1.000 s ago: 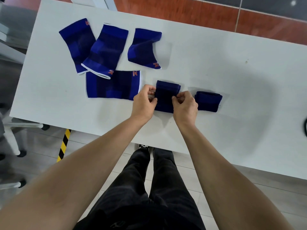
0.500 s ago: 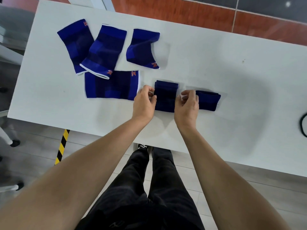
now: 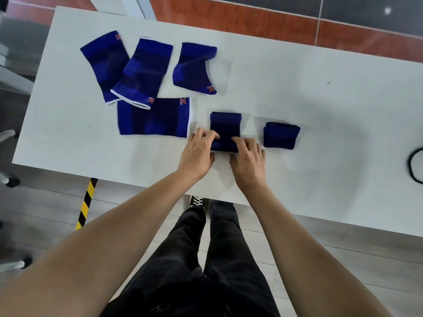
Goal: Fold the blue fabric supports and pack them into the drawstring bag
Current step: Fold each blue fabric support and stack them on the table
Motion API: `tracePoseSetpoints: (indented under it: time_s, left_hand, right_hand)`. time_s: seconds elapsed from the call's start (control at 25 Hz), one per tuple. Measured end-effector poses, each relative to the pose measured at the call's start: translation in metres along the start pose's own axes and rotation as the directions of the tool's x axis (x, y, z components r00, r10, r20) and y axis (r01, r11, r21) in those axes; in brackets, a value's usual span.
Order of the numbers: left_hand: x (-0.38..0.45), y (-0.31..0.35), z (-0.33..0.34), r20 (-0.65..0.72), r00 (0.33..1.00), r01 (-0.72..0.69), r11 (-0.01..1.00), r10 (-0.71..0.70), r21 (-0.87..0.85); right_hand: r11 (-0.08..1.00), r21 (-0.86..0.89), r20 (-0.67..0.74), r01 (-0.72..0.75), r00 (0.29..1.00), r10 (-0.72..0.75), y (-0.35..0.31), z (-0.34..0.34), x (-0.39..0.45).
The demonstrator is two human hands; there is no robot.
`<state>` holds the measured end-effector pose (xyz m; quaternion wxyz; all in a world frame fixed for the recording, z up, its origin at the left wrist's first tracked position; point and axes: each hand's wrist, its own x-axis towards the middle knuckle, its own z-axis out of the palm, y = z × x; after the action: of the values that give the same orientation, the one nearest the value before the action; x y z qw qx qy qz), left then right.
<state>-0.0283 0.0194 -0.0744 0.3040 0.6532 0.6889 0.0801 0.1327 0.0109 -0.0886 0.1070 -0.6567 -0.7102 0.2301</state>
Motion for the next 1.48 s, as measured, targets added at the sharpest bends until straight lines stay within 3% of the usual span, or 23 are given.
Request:
tracePoseSetpoints:
  time_s: [0.32,0.52,0.84,1.24,1.36,1.48]
  left_hand:
    - [-0.005,-0.008,0.003,-0.045,0.999,-0.019,1.000,0.018,-0.021]
    - [-0.004,-0.012,0.006,-0.033,0.998,0.054,0.983,-0.061,-0.177]
    - [0.005,-0.007,-0.003,0.036,0.987,0.157,0.937,-0.154,-0.311]
    - [0.025,0.016,-0.003,0.033,0.956,0.294,0.945,-0.292,-0.146]
    - [0.029,0.018,-0.002,-0.114,0.966,0.222,0.972,-0.230,-0.076]
    - [0.027,0.019,0.008,-0.279,0.957,-0.058,0.995,0.080,0.086]
  right_hand:
    - [0.941,0.300,0.128,-0.155,0.984,0.121,-0.001,-0.010,-0.006]
    - [0.871,0.441,0.203,-0.216,0.969,0.138,0.007,-0.019,-0.014]
    - [0.876,0.393,0.170,-0.279,0.958,0.229,0.011,-0.019,0.003]
    - [0.873,0.232,0.229,-0.429,0.897,0.379,0.004,-0.018,0.019]
    - [0.871,0.214,0.204,-0.442,0.892,0.402,0.006,-0.017,0.026]
    - [0.872,0.226,0.138,-0.434,0.901,0.412,0.005,-0.016,0.024]
